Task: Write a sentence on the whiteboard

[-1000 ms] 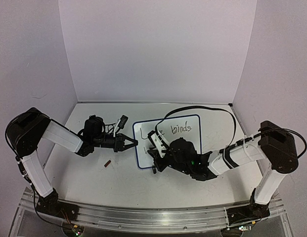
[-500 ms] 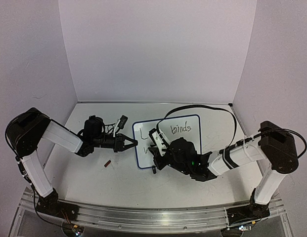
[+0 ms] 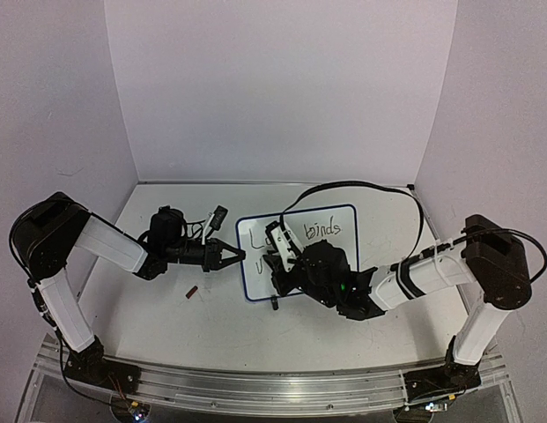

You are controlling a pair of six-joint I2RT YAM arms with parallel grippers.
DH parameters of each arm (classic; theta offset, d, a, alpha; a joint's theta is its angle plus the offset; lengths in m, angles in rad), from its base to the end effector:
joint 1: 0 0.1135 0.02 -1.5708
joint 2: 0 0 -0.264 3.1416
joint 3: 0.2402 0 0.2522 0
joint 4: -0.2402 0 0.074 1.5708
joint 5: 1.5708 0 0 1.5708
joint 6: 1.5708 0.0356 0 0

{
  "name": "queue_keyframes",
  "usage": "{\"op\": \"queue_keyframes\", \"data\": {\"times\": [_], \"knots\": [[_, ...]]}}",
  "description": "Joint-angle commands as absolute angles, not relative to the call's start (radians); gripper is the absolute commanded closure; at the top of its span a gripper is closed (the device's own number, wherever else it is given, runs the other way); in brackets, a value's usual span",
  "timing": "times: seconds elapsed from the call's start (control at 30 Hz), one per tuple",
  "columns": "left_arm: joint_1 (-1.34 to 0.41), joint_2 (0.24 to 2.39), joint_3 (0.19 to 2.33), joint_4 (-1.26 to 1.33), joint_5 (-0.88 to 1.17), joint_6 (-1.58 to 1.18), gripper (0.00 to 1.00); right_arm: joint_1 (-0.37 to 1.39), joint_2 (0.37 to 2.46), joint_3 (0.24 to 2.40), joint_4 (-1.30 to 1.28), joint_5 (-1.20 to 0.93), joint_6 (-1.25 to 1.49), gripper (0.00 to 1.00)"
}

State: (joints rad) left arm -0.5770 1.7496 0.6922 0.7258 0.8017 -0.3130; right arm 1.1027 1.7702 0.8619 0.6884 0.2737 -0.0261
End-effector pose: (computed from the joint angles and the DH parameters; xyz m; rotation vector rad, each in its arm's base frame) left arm 0.2651 -0.2030 0.1572 0.8391 1.8512 -1.3416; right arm 0.1782 0.3312 0.1924 -0.7961 1.6292 0.5272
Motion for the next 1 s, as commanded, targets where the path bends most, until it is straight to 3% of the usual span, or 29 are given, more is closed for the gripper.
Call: {"op": "queue_keyframes", "data": {"times": [0.0,0.63,0.97], "knots": [[-0.582,1.722,0.687,0.756,0.783,-0.288,1.00,1.086,1.770,0.873,0.701,0.296,-0.012,1.00],[-0.581,1.722,0.689,0.756,0.781,-0.287,1.00,1.106,1.709,0.778,0.672,0.328,0.070,1.00],[-0.581,1.716,0.687,0.756,0.779,-0.288,1.00,1.094,1.679,0.782,0.737,0.241,0.046,1.00]]}}
